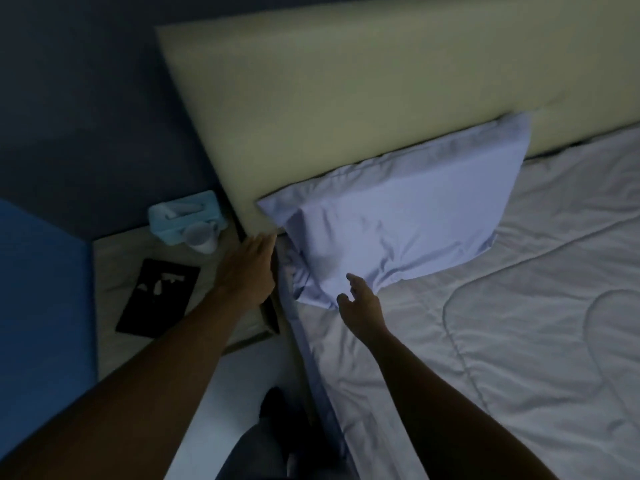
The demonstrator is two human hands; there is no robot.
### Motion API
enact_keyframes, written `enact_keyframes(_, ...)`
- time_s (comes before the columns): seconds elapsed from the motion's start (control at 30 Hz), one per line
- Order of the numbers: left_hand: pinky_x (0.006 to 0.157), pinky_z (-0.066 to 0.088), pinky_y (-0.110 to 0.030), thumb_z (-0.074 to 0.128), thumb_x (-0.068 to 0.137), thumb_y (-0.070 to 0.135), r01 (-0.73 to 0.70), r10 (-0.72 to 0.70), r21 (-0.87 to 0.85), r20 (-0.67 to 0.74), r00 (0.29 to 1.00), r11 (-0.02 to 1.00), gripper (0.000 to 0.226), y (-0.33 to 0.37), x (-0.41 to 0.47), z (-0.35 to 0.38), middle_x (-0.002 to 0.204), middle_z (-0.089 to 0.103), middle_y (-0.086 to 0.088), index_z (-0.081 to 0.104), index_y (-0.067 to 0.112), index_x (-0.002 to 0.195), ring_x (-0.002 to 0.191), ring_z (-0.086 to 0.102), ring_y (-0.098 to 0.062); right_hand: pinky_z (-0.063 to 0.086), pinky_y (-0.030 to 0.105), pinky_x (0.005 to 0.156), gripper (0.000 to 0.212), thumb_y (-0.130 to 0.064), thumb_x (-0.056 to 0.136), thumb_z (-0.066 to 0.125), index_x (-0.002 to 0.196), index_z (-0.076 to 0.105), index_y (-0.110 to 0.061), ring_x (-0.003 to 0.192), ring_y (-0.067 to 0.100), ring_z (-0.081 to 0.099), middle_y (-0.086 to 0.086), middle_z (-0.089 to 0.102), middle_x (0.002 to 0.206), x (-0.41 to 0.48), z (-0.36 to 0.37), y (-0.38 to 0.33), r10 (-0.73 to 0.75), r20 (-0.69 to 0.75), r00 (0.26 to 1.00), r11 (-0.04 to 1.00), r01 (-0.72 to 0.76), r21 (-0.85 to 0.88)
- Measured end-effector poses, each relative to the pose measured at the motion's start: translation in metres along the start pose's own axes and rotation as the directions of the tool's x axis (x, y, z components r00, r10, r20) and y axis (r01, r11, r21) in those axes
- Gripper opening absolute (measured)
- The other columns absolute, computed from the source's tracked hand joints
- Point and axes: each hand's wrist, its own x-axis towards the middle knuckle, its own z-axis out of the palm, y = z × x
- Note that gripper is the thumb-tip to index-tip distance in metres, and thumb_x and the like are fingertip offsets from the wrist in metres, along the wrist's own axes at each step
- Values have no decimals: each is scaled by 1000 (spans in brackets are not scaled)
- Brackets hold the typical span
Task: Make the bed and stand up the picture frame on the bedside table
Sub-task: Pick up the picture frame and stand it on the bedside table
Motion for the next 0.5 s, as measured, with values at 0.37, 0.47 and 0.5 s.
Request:
enact_keyframes(0.37, 114, 30, -40, 35, 101, 20, 372, -367, -207, 63, 928, 905, 55, -122, -168, 30, 161, 27, -7, 24, 17, 155, 143, 31, -27, 46, 27, 94, 46, -15, 95, 52, 141, 51, -16, 117, 27, 60, 10, 62, 131, -78, 99, -78, -151, 259, 954, 941, 219, -257)
enact_keyframes(0.47, 115, 28, -40, 36, 101, 21, 426, -419, -263, 86, 904, 866, 56, -151, -200, 42, 162, 25, -5, 23, 18, 155, 144, 30, -26, 47, 8, 67, 46, -14, 96, 49, 142, 50, -18, 94, 20, 67, 6, 66, 113, -97, 139, -95, -197, 330, 923, 903, 302, -306)
enact_keyframes(0.5, 115, 28, -40, 36, 101, 21, 440, -432, -286, 94, 897, 851, 56, -161, -209, 45, 161, 26, -5, 23, 18, 155, 144, 31, -26, 43, 5, 57, 46, -15, 96, 49, 142, 49, -20, 84, 15, 66, 2, 64, 106, -104, 151, -100, -208, 358, 910, 889, 328, -319)
